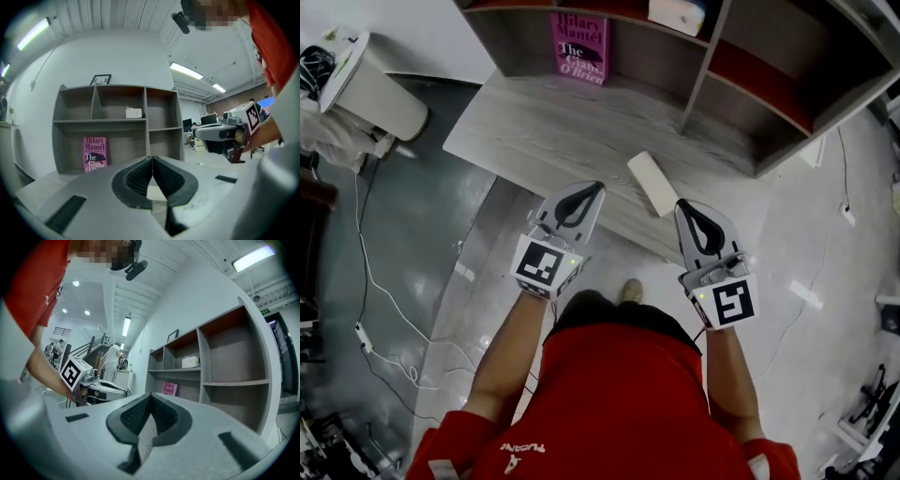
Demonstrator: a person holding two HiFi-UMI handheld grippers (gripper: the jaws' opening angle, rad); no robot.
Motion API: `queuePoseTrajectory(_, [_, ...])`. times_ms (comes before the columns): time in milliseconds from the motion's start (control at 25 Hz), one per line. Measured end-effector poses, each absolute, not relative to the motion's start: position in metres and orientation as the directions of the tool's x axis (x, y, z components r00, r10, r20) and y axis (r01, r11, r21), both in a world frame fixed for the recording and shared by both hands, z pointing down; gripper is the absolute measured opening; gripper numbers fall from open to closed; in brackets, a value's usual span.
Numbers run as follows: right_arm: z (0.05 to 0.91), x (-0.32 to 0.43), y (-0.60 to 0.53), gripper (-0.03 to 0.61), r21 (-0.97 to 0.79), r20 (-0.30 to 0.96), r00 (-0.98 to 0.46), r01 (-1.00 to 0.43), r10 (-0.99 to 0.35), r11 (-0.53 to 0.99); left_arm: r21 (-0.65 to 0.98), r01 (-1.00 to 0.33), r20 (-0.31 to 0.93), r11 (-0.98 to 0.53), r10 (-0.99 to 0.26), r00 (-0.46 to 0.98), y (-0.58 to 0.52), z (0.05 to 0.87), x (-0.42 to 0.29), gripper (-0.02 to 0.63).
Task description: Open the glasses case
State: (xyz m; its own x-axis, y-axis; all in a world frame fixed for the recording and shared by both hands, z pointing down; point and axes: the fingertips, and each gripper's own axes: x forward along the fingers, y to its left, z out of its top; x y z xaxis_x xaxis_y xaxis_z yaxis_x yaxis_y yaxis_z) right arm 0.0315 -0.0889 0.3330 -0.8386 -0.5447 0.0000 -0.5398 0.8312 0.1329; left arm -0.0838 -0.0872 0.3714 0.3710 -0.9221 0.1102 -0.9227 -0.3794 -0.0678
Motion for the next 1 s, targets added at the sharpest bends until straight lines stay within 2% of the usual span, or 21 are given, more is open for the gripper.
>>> queuePoseTrajectory(440, [0.370,0.025,-0.133,0.005,0.132,0.100,-0.754,-0.637,-0.650,0.759,-0.080,-0.869,0.227,-0.488,-0.858,0.461,-0.148,0.426,-0.093,0.011])
queuePoseTrajectory(920, [0.418,0.010,-0.163,0.009,0.147,0.220,-0.614,-0.747,-0.758,0.648,-0.034,-0.737,0.398,-0.675,-0.686,0.609,-0.188,0.491,-0.098,0.015])
queuePoseTrajectory(1000, [0.428,0.010,-0.165,0.036,0.138,0.249,-0.603,-0.752,-0.758,0.645,-0.023,-0.713,0.432,-0.701,-0.650,0.625,-0.193,0.502,-0.096,0.050])
